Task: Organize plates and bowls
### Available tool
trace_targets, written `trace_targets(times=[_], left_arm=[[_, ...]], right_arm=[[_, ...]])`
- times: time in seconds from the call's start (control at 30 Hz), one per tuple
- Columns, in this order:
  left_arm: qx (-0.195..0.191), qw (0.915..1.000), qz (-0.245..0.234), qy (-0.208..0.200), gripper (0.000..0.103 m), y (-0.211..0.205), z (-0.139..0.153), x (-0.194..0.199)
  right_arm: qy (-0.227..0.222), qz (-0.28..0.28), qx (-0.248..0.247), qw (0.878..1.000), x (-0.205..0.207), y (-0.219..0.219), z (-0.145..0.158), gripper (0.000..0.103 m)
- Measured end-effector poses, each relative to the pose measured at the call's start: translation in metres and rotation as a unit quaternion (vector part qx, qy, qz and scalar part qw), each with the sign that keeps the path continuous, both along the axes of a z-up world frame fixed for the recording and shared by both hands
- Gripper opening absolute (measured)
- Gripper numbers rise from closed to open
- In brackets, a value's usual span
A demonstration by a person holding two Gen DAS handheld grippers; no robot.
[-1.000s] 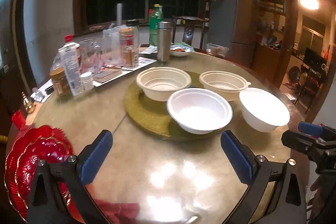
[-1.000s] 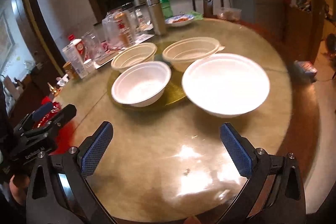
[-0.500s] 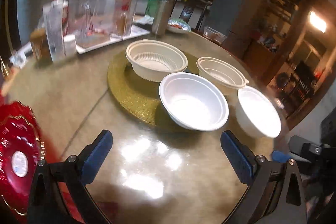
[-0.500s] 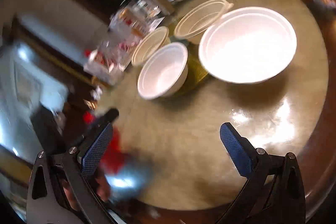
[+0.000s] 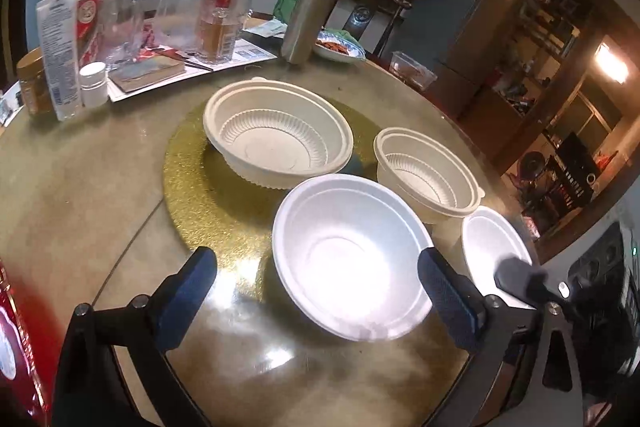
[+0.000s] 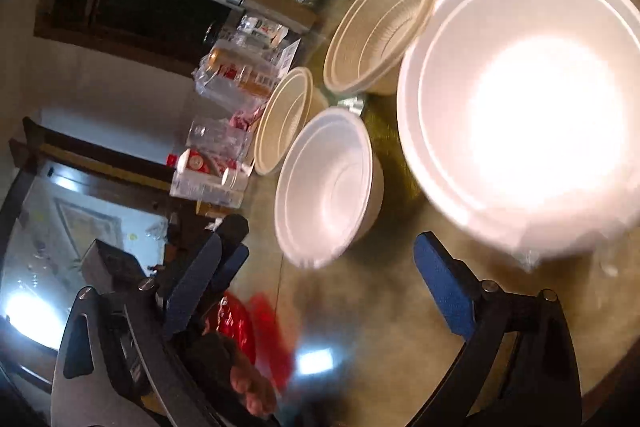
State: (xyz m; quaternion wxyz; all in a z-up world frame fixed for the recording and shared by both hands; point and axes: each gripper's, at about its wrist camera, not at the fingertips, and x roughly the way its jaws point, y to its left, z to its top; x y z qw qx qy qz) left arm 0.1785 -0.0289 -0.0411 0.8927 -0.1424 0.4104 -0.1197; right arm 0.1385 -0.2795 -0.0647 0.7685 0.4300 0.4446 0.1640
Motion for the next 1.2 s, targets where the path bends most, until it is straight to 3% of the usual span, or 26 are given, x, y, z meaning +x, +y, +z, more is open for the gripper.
trace_targets(times=[0.07,0.23,0.27,0.33,0.47,0.57,0.6,0.63,0.8,1.2], left_arm=[[-0.003,1.0,0.006,0.002,0.099,0.003,-0.004,0.002],[0.005,0.9998,0.017,-0.005,0.097,0.01,-0.009,0.009],[0.007,0.9999,0.014,-0.002,0.092,0.009,-0.011,0.01],[0.015,0.9998,0.007,0.013,0.069,0.007,-0.017,0.015],[0.025,0.9985,-0.01,0.047,0.046,0.001,-0.032,0.022],[0.03,0.9981,-0.012,0.052,0.029,0.0,-0.036,0.022],[0.031,0.998,-0.012,0.053,0.017,0.0,-0.037,0.022],[0.033,0.9979,-0.012,0.054,0.012,0.001,-0.038,0.022],[0.026,0.9988,-0.01,0.04,0.009,0.004,-0.035,0.017],[0.054,0.9984,-0.008,0.016,0.01,-0.002,-0.029,0.011]], right_arm=[[0.005,-0.005,-0.002,1.0,0.011,0.002,-0.004,0.084],[0.015,-0.014,0.0,1.0,0.031,0.007,-0.02,0.082],[0.018,-0.013,0.001,1.0,0.033,0.008,-0.023,0.074],[0.02,-0.014,-0.001,1.0,0.034,0.006,-0.026,0.064],[0.025,-0.012,-0.021,0.999,0.037,0.008,-0.03,0.048],[0.032,-0.004,-0.026,0.999,0.04,0.011,-0.034,0.046],[0.031,-0.003,-0.03,0.999,0.04,0.012,-0.034,0.039],[0.03,-0.001,-0.037,0.999,0.039,0.013,-0.032,0.035],[0.031,0.001,-0.072,0.997,0.038,0.015,-0.031,0.018],[0.011,0.007,-0.101,0.995,0.036,0.021,-0.027,0.014]])
